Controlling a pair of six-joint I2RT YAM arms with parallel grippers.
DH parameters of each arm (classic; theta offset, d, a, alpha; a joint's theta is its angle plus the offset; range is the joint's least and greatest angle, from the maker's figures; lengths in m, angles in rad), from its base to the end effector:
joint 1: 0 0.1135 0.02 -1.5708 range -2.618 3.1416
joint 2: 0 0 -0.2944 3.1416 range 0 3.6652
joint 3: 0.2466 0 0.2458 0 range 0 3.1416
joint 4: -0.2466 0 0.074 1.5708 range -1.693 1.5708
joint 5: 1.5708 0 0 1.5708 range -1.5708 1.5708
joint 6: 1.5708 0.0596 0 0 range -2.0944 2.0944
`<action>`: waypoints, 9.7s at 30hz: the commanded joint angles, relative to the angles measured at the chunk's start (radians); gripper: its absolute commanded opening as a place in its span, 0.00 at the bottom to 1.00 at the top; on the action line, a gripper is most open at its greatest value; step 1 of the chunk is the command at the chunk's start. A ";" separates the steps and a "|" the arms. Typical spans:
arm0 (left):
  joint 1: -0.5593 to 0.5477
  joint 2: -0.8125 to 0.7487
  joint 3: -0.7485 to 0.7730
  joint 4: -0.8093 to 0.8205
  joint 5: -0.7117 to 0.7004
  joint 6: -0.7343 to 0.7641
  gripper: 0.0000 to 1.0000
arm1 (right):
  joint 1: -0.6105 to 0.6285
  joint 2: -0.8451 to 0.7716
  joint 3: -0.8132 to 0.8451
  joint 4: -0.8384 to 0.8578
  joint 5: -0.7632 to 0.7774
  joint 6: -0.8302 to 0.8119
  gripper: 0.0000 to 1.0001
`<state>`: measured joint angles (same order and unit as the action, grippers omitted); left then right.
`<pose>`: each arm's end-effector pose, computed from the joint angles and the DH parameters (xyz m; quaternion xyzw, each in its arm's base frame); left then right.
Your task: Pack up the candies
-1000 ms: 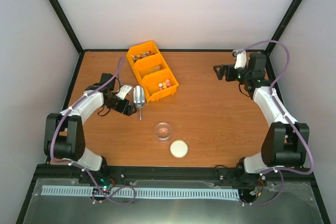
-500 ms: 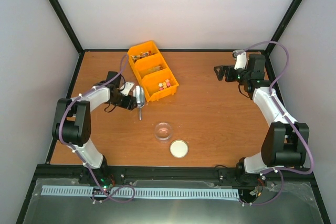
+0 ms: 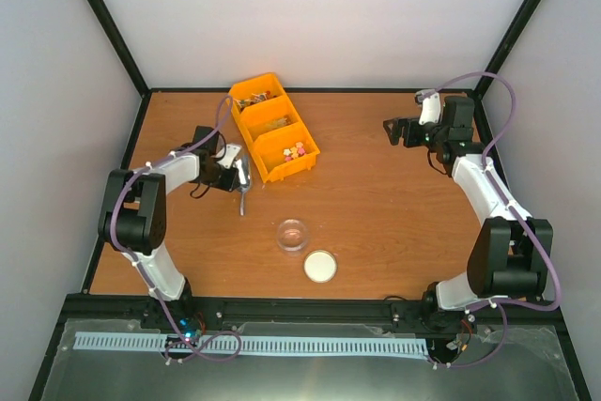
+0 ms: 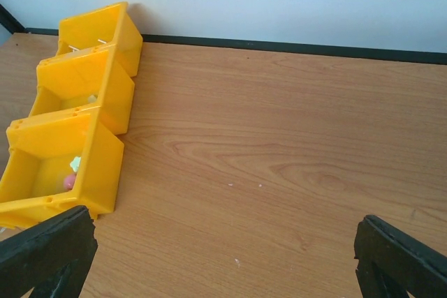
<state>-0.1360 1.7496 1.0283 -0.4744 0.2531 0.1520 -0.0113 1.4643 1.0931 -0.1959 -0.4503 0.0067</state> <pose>0.3341 -0.0608 0.1683 0.1632 0.9611 -0.1225 0.1859 0.3405 0.0221 0.3071 -0.0997 0.8555 0.1946 0.4694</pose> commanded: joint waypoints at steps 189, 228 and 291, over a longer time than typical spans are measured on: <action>-0.240 -0.443 0.029 -0.058 0.415 0.740 0.22 | 0.280 0.316 0.005 -0.110 -1.002 0.374 0.03; -0.024 -0.553 0.137 -0.162 0.247 0.255 0.01 | 0.444 0.878 1.023 -0.595 0.143 -0.136 0.82; -0.043 -0.394 0.353 -0.444 0.010 0.358 0.01 | 0.350 0.674 0.809 -0.727 0.137 -0.367 0.80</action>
<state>-0.1761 1.3914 1.3804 -0.9287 0.2558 0.5304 0.2913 2.0438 1.8042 -0.8623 -0.3614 -0.3843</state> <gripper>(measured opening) 0.092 0.806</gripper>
